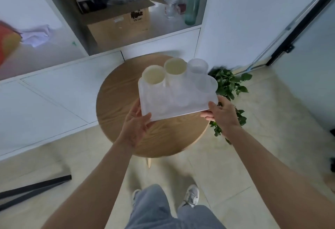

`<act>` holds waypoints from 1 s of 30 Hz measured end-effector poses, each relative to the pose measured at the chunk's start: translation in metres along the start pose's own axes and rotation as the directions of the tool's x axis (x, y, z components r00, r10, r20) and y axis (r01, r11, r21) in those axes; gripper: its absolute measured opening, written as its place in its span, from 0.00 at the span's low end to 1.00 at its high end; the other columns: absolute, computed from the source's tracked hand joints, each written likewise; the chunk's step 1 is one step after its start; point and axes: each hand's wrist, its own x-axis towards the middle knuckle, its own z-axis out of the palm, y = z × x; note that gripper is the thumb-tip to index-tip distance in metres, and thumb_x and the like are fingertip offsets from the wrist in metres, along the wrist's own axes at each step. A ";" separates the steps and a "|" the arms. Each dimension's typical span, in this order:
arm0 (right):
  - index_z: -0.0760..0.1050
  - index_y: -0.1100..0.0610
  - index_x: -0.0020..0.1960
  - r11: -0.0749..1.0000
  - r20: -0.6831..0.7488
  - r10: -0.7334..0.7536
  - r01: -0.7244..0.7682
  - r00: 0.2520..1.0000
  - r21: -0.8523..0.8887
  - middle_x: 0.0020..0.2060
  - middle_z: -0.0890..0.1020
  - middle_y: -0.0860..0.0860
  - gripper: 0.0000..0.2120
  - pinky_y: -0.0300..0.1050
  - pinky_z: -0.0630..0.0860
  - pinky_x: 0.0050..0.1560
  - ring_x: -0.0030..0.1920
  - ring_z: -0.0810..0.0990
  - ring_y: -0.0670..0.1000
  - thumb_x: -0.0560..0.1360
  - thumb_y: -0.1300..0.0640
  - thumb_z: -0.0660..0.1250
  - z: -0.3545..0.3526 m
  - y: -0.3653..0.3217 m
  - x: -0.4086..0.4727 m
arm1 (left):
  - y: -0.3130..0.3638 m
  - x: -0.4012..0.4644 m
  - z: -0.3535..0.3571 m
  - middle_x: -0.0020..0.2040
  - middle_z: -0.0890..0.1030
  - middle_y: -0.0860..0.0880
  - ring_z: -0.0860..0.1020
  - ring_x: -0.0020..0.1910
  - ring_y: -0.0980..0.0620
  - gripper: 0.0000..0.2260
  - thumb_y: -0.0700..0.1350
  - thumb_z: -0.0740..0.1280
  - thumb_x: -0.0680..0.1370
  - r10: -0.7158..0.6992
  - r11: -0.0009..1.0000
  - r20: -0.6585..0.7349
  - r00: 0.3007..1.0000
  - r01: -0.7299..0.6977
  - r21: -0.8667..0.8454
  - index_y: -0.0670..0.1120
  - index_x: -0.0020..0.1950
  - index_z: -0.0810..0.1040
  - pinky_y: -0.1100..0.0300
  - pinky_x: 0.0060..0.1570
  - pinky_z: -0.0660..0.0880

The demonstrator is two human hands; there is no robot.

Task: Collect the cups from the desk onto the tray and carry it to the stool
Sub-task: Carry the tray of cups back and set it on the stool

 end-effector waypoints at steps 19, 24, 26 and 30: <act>0.73 0.56 0.67 0.979 0.270 0.164 -0.124 0.949 -0.160 0.44 0.86 0.62 0.15 0.43 0.82 0.35 0.36 0.84 0.54 0.81 0.63 0.62 0.014 0.003 0.178 | -0.036 0.081 0.004 0.67 0.76 0.41 0.80 0.55 0.45 0.34 0.23 0.64 0.73 0.012 1.000 -0.394 0.919 -0.015 -0.004 0.52 0.73 0.69 0.51 0.42 0.83; 0.73 0.51 0.62 0.964 0.346 0.215 -0.141 0.913 -0.227 0.41 0.84 0.59 0.13 0.40 0.82 0.31 0.27 0.81 0.46 0.82 0.64 0.59 0.036 -0.002 0.220 | -0.037 0.103 0.006 0.57 0.76 0.43 0.78 0.50 0.46 0.36 0.20 0.62 0.72 0.039 0.999 -0.515 0.856 -0.028 0.030 0.49 0.74 0.67 0.58 0.36 0.81; 0.73 0.52 0.62 0.955 0.380 0.232 -0.136 0.896 -0.262 0.40 0.83 0.58 0.14 0.39 0.81 0.31 0.26 0.80 0.46 0.81 0.65 0.58 0.046 -0.004 0.238 | -0.040 0.111 0.005 0.57 0.76 0.41 0.77 0.47 0.46 0.38 0.20 0.63 0.70 0.043 0.999 -0.559 0.828 -0.017 0.052 0.50 0.74 0.68 0.59 0.32 0.78; 0.72 0.52 0.62 0.936 0.464 0.243 -0.080 0.852 -0.343 0.41 0.84 0.57 0.13 0.46 0.83 0.40 0.34 0.83 0.51 0.81 0.64 0.58 0.066 -0.007 0.265 | -0.047 0.122 0.001 0.61 0.74 0.40 0.76 0.51 0.42 0.38 0.21 0.63 0.69 0.054 0.998 -0.648 0.760 -0.013 0.068 0.53 0.71 0.72 0.50 0.46 0.77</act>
